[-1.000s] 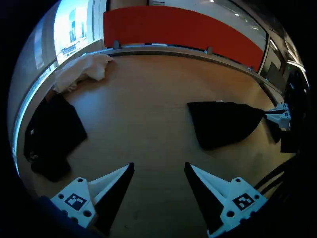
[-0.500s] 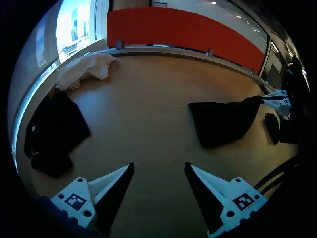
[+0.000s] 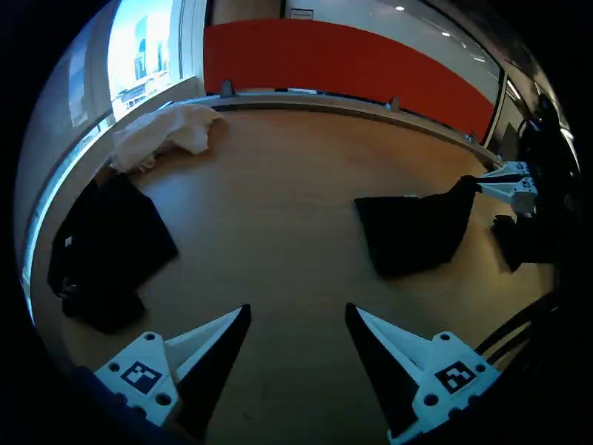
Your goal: Fold towel
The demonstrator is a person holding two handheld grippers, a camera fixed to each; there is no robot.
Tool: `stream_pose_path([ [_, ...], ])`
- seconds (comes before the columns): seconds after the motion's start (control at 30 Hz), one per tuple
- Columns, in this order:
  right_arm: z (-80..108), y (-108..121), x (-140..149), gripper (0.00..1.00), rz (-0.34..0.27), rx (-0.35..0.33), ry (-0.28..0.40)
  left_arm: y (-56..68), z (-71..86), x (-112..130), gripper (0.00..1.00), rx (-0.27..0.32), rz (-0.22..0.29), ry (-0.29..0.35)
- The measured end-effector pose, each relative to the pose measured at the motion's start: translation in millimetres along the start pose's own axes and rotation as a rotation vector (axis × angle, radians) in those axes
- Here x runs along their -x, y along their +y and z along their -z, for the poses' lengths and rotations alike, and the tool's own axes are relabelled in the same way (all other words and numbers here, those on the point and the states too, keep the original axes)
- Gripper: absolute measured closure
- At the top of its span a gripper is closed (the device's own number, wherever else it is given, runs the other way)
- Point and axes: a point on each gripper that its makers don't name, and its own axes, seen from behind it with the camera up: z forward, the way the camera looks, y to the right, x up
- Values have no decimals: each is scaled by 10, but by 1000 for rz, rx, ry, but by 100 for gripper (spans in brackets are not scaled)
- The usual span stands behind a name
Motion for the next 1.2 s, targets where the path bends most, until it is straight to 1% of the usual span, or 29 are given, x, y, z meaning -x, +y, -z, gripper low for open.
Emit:
stream_pose_path([
  [0.17,-193,-236,-178,94,41,-55,4,-1,88,-35,6,7,10,18],
  [0.37,-450,-583,-302,94,83,-126,-4,-25,194,-70,6,3,13,35],
  [0.5,-646,-847,-280,94,98,-175,-24,-30,252,-73,6,5,23,44],
  [0.67,-870,-1154,-107,94,100,-234,-76,-42,278,-33,6,5,34,43],
  [0.8,-940,-1250,-15,94,95,-249,-104,-58,282,-2,6,3,42,42],
  [0.93,-936,-1263,18,92,81,-251,-116,-70,287,3,6,5,47,44],
  [1.03,-921,-1258,33,87,70,-250,-122,-85,286,0,6,5,47,44],
  [1.1,-909,-1253,40,81,64,-249,-125,-95,283,-3,6,5,45,45],
  [1.2,-891,-1240,56,54,55,-244,-132,-109,280,-12,6,3,43,46],
])
